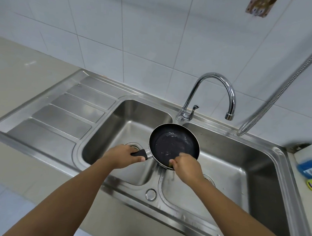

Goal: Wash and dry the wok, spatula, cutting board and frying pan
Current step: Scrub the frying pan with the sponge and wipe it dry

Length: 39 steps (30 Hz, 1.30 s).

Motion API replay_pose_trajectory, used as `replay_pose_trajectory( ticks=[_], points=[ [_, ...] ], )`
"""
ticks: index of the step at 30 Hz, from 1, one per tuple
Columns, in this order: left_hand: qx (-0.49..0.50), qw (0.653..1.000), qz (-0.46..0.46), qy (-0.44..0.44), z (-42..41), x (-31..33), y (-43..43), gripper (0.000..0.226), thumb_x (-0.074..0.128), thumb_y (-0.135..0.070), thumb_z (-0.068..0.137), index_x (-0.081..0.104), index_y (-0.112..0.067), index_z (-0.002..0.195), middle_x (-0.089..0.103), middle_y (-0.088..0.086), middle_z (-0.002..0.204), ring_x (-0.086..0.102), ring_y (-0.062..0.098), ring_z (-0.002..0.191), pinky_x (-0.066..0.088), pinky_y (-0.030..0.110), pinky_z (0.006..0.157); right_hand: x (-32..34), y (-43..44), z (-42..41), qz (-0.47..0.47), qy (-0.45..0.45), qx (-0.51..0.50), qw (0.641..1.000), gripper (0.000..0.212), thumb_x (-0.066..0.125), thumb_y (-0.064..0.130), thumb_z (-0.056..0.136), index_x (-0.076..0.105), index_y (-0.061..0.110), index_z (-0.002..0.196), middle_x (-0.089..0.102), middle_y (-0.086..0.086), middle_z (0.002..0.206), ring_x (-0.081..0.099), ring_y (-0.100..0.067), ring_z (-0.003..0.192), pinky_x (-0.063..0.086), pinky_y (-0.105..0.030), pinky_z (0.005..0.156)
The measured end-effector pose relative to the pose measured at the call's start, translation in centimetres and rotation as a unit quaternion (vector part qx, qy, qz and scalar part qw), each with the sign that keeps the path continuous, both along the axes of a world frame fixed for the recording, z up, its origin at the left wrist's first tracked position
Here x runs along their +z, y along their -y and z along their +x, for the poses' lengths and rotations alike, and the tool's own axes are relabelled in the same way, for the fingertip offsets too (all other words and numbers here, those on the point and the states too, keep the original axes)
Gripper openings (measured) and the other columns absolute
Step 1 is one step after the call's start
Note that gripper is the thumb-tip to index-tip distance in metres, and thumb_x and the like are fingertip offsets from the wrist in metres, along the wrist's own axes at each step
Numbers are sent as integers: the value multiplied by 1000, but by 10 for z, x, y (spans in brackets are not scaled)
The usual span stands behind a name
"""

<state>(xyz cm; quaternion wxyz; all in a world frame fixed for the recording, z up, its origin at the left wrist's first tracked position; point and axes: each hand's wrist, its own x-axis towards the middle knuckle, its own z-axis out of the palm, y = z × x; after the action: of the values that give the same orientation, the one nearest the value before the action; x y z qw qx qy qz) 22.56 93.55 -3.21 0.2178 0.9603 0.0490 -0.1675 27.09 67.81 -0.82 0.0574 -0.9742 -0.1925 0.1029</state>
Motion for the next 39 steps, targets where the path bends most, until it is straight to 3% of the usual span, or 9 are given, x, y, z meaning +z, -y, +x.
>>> replay_pose_trajectory(
  ticks=[3, 8, 13, 17, 21, 23, 27, 31, 39],
  points=[
    [6, 1000, 4, 7, -2, -1, -2, 56, 45, -80, 80, 65, -33, 105, 66, -9, 90, 61, 13, 84, 51, 32, 74, 0, -14, -10, 8, 14, -9, 1000, 41, 43, 40, 100, 72, 11, 99, 61, -3, 104, 58, -24, 100, 42, -30, 74],
    [-14, 1000, 23, 6, -3, 2, 0, 55, 43, -81, 80, 64, -32, 96, 62, -10, 80, 60, 11, 78, 51, 31, 70, 0, -16, -16, 42, -12, -29, 999, 42, 43, 42, 100, 71, 12, 94, 58, -2, 98, 59, -25, 94, 38, -30, 68],
    [-52, 998, 14, 22, -4, 3, 14, 46, 45, -75, 83, 58, -31, 77, 56, -8, 71, 56, 10, 72, 38, 29, 57, 8, 55, -6, -58, -5, -9, 998, 32, 46, 41, 98, 74, 26, 97, 56, 2, 101, 51, -20, 102, 37, -30, 72],
    [-69, 997, 6, 32, 7, 13, 43, 53, 44, -77, 79, 57, -27, 72, 60, -5, 70, 59, 17, 72, 43, 32, 63, 13, 75, -21, -111, 31, -90, 989, 31, 48, 41, 93, 73, 24, 100, 62, 0, 106, 48, -24, 105, 33, -32, 76],
    [-116, 991, 50, 39, 21, 33, 85, 44, 47, -70, 86, 61, -28, 80, 60, -8, 71, 57, 15, 74, 40, 29, 61, 18, 75, -39, 71, -123, -186, 972, 36, 52, 47, 89, 66, 26, 63, 66, -8, 85, 62, -31, 90, 43, -30, 70],
    [-115, 992, 45, 40, 26, 31, 104, 43, 47, -71, 85, 59, -30, 77, 62, -8, 73, 58, 16, 76, 40, 28, 60, 26, 100, -36, 89, -126, -174, 972, 39, 53, 46, 88, 61, 31, 53, 62, -3, 72, 59, -29, 83, 44, -30, 67],
    [-82, 996, 17, 34, 37, 31, 139, 47, 49, -76, 80, 58, -30, 80, 61, -8, 76, 59, 17, 79, 42, 29, 63, 32, 178, -18, -60, 30, -137, 988, 25, 51, 43, 92, 71, 28, 94, 66, 4, 106, 51, -25, 107, 38, -33, 82],
    [-58, 997, 32, 49, 41, 38, 188, 53, 50, -75, 81, 53, -22, 75, 59, -5, 76, 59, 19, 78, 40, 29, 62, 15, 236, -15, -13, 183, -141, 973, 7, 68, 32, 86, 74, 35, 90, 66, 5, 114, 55, -29, 97, 42, -38, 76],
    [-44, 997, 51, 34, 41, 40, 246, 57, 47, -78, 80, 53, -22, 73, 60, -3, 73, 59, 16, 71, 41, 29, 59, -14, 301, -2, 117, 163, -315, 928, 22, 63, 24, 90, 75, 17, 108, 64, -2, 126, 54, -32, 103, 45, -37, 87]
  ],
)
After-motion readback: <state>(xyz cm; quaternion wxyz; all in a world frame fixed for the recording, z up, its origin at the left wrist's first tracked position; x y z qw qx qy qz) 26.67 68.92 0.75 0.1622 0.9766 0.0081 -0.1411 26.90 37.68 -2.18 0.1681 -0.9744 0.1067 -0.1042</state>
